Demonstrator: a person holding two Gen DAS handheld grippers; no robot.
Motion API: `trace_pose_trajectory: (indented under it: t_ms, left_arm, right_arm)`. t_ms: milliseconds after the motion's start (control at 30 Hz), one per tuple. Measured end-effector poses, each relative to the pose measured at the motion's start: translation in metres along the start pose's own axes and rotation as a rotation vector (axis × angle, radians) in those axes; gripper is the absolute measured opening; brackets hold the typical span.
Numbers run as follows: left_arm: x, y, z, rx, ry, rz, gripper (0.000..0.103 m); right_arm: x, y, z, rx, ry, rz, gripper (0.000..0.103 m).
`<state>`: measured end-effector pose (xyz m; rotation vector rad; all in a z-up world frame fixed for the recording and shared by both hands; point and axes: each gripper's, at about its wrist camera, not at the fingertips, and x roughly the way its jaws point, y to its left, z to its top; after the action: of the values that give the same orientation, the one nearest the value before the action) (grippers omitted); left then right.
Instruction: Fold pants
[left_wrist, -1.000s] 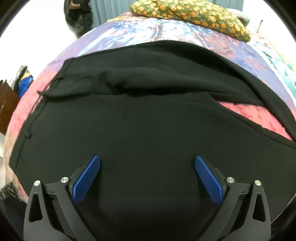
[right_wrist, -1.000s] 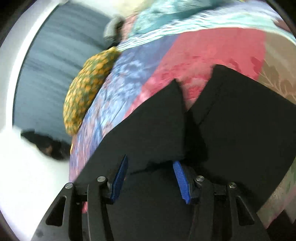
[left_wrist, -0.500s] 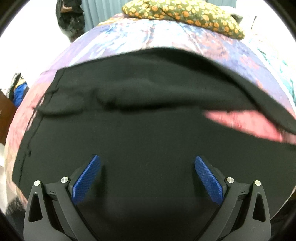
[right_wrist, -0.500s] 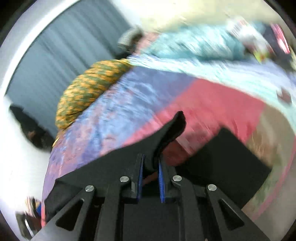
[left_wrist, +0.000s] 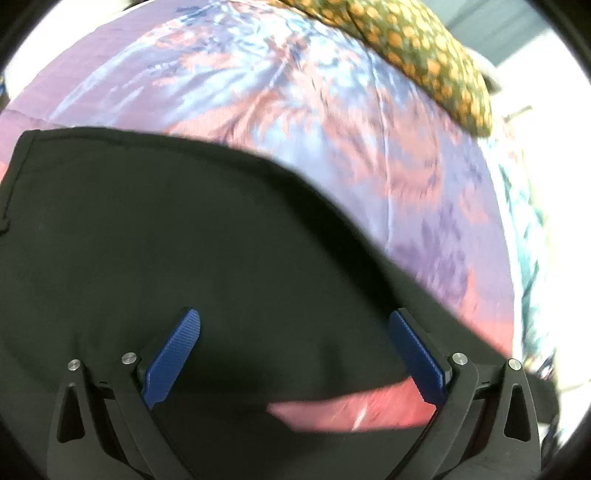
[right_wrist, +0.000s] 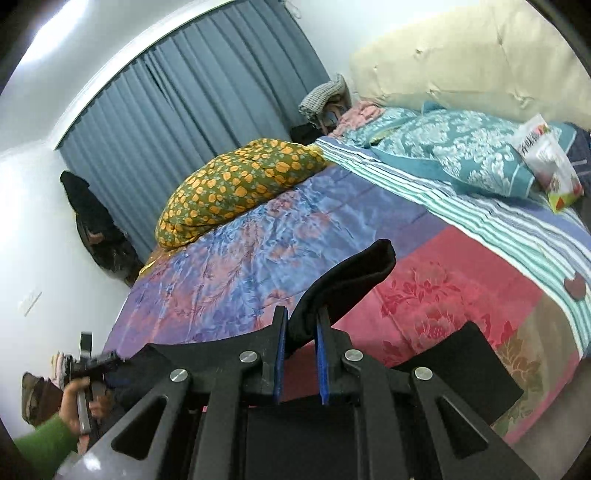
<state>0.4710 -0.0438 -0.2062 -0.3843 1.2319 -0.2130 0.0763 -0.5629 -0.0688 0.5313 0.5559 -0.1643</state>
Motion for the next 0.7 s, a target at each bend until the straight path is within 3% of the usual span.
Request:
trace_pose_trajectory:
  t_ms: [133,333,400,433,467,500,533,600,700]
  left_arm:
    - [0.009,0.004,0.023,-0.088,-0.013,-0.028,0.102]
    - [0.041,0.002,0.045,-0.130,-0.009,0.037,0.101]
    - [0.046,0.006,0.051,-0.161,-0.024,0.039,0.096]
    - [0.048,0.008,0.054,-0.177,-0.027,0.034,0.081]
    - [0.050,0.012,0.055,-0.199,-0.026,0.020,0.057]
    - [0.053,0.018,0.055,-0.228,-0.015,-0.001,0.040]
    - [0.052,0.024,0.053,-0.249,-0.009,-0.018,0.006]
    - [0.034,0.032,0.046,-0.282,-0.050,-0.068,0.006]
    - [-0.028,0.026,0.027,-0.190,-0.163,-0.124,0.006]
  right_arm:
    - [-0.006,0.003,0.001,-0.029,-0.005,0.006,0.014]
    - [-0.028,0.005,0.003,-0.041,-0.035,0.027,0.014]
    - [-0.038,0.005,0.005,-0.046,-0.048,0.037,0.014]
    - [-0.045,0.005,0.005,-0.049,-0.058,0.045,0.014]
    - [-0.051,0.005,0.005,-0.050,-0.067,0.049,0.014]
    - [-0.054,0.005,0.005,-0.052,-0.072,0.052,0.014]
    - [-0.059,0.003,0.005,-0.057,-0.076,0.053,0.014]
    - [-0.055,-0.002,0.005,-0.073,-0.061,0.034,0.014]
    - [-0.034,-0.016,0.008,-0.068,-0.017,0.000,0.014]
